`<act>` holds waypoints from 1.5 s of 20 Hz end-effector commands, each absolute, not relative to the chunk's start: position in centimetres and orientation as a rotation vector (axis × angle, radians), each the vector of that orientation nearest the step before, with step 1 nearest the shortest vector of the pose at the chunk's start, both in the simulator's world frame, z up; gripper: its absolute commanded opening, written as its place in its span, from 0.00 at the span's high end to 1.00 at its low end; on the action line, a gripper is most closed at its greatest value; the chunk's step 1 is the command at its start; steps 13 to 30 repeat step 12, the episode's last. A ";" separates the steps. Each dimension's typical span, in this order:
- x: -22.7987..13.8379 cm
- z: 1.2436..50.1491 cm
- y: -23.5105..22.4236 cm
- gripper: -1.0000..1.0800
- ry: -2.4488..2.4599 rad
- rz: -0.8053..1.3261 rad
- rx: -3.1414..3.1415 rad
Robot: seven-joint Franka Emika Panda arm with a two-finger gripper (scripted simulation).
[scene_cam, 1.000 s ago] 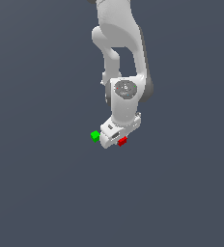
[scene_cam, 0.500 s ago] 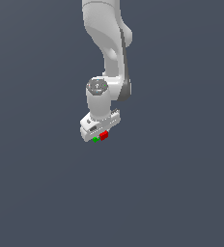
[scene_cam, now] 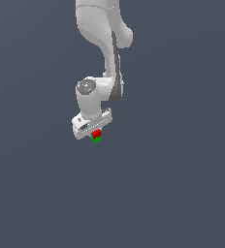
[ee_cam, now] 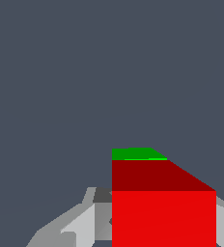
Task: Stack the red cube on top of the green cube.
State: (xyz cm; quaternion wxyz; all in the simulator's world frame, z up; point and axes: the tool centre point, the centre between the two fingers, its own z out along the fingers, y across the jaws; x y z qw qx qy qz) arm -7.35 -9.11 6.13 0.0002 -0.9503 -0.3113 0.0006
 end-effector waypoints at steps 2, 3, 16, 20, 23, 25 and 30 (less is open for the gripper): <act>-7.3 6.1 -9.1 1.00 -0.981 0.000 -2.985; -7.3 6.1 -9.1 0.04 -0.981 0.000 -2.985; -7.3 6.1 -9.1 0.04 -0.981 0.000 -2.985; -7.3 6.1 -9.1 0.04 -0.981 0.000 -2.985; -7.3 6.1 -9.1 0.04 -0.981 0.000 -2.985; -7.3 6.1 -9.1 0.04 -0.981 0.000 -2.985; -7.3 6.1 -9.1 0.04 -0.981 0.000 -2.985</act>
